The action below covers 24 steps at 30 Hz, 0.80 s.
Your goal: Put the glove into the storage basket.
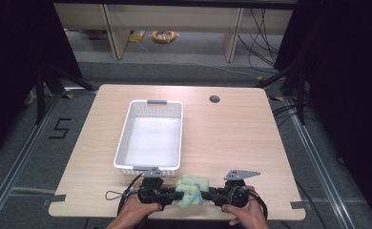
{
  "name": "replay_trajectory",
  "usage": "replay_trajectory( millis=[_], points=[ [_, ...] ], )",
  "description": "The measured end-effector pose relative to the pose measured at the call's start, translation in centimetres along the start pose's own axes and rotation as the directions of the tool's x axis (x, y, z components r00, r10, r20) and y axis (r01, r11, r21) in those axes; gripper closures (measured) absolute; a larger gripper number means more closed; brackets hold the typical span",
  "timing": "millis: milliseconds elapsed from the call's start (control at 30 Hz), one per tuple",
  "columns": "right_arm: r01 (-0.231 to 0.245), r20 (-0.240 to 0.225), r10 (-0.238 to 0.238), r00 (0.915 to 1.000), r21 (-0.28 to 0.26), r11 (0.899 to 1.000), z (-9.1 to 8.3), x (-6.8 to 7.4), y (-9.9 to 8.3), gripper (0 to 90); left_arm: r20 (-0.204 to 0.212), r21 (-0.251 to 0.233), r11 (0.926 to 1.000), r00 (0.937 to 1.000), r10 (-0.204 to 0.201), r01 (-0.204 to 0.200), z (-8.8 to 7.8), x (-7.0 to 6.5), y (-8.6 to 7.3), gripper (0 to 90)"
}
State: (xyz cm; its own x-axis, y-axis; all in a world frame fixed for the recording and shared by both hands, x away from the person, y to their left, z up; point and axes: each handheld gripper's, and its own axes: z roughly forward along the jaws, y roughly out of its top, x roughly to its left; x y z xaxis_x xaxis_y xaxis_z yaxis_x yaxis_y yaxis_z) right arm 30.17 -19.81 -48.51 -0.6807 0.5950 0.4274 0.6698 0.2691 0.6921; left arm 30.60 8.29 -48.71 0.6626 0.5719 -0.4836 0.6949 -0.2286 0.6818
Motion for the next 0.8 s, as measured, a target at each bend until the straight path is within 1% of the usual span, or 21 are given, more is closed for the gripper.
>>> replay_trajectory(
  millis=[67,100,167,200,233,267,300,333,367,400,433,467,533,567,600,633,667,700,733,767,800],
  points=[
    [-0.019,-0.003,0.019,0.9998,0.010,1.000,-0.1,0.4,0.1,72.0,-0.007,-0.006,1.0000,1.0000,0.003,-0.003,-0.2,-0.1,0.0,72.1],
    [0.008,0.005,-0.008,1.0000,0.001,1.000,-0.2,0.3,0.2,72.0,0.000,-0.003,1.0000,1.0000,0.007,-0.007,-0.2,-0.1,0.0,72.1],
    [0.018,-0.004,-0.018,0.9998,-0.010,1.000,-0.2,0.4,0.2,71.9,-0.010,-0.005,1.0000,0.9999,0.009,-0.009,-0.2,-0.1,0.0,72.1],
    [0.019,-0.005,-0.019,0.9998,-0.011,1.000,-0.2,0.5,0.2,71.9,-0.003,0.000,0.9999,0.9999,0.011,-0.011,-0.2,-0.1,0.0,72.0],
    [-0.011,-0.009,0.011,0.9999,-0.004,1.000,-0.3,0.8,0.2,71.9,-0.002,0.000,1.0000,1.0000,0.009,-0.009,-0.2,-0.1,0.1,71.9],
    [0.037,0.009,-0.037,0.9993,-0.011,0.999,-0.4,0.6,0.3,71.8,-0.003,-0.002,0.9999,0.9999,0.017,-0.017,-0.2,-0.2,0.1,71.9],
    [-0.008,-0.012,0.008,0.9999,-0.001,1.000,-0.4,1.0,0.4,71.8,-0.011,-0.009,0.9997,0.9997,0.021,-0.021,-0.3,-0.3,0.1,71.9],
    [0.019,-0.007,-0.019,0.9998,-0.005,1.000,-0.5,0.8,0.5,71.8,-0.004,-0.010,0.9996,0.9997,0.025,-0.025,-0.4,-0.4,0.1,71.8],
    [0.023,-0.005,-0.023,0.9997,-0.009,1.000,-0.6,1.0,0.6,71.8,-0.005,-0.012,0.9996,0.9996,0.028,-0.028,-0.5,-0.5,0.2,71.7],
    [-0.011,-0.007,0.011,0.9999,-0.007,1.000,-0.6,1.3,0.6,71.8,-0.002,-0.016,0.9995,0.9996,0.029,-0.029,-0.6,-0.5,0.3,71.7],
    [0.015,-0.010,-0.015,0.9998,-0.016,1.000,-0.7,1.3,0.7,71.8,-0.007,-0.021,0.9993,0.9995,0.032,-0.032,-0.8,-0.5,0.4,71.6],
    [0.026,-0.004,-0.027,0.9996,-0.018,0.999,-0.9,1.3,0.8,71.8,-0.001,-0.027,0.9994,0.9998,0.022,-0.022,-0.9,-0.5,0.4,71.6],
    [0.004,-0.013,-0.004,0.9999,-0.014,1.000,-0.9,1.6,1.0,71.8,0.001,-0.023,0.9993,0.9995,0.030,-0.030,-1.0,-0.4,0.5,71.5],
    [0.040,0.001,-0.040,0.9992,-0.018,0.999,-0.9,1.5,1.1,71.7,-0.001,-0.025,0.9993,0.9996,0.027,-0.027,-1.1,-0.4,0.5,71.5],
    [0.022,-0.004,-0.022,0.9998,-0.021,1.000,-0.9,1.8,1.1,71.8,0.000,-0.029,0.9994,0.9998,0.021,-0.021,-1.1,-0.4,0.5,71.4],
    [0.020,-0.002,-0.020,0.9998,-0.017,1.000,-0.9,1.9,1.2,71.7,-0.003,-0.028,0.9993,0.9997,0.025,-0.025,-1.1,-0.3,0.6,71.4],
    [0.043,-0.005,-0.043,0.9991,-0.021,0.999,-0.8,1.8,1.3,71.7,-0.004,-0.023,0.9993,0.9995,0.030,-0.030,-1.2,-0.3,0.6,71.4],
    [0.020,-0.004,-0.020,0.9998,-0.019,1.000,-0.9,2.0,1.3,71.7,-0.012,-0.028,0.9991,0.9995,0.030,-0.030,-1.3,-0.3,0.7,71.4],
    [0.045,0.007,-0.045,0.9990,-0.024,0.999,-0.9,1.9,1.5,71.7,-0.004,-0.026,0.9991,0.9995,0.033,-0.033,-1.4,-0.3,0.8,71.4],
    [0.026,-0.006,-0.027,0.9996,-0.021,0.999,-1.0,2.1,1.6,71.7,-0.005,-0.031,0.9991,0.9996,0.029,-0.029,-1.4,-0.3,0.9,71.4],
    [0.062,0.000,-0.062,0.9981,-0.029,0.998,-1.1,2.0,1.8,71.7,-0.009,-0.030,0.9989,0.9993,0.037,-0.037,-1.5,-0.3,1.0,71.4]
  ],
)
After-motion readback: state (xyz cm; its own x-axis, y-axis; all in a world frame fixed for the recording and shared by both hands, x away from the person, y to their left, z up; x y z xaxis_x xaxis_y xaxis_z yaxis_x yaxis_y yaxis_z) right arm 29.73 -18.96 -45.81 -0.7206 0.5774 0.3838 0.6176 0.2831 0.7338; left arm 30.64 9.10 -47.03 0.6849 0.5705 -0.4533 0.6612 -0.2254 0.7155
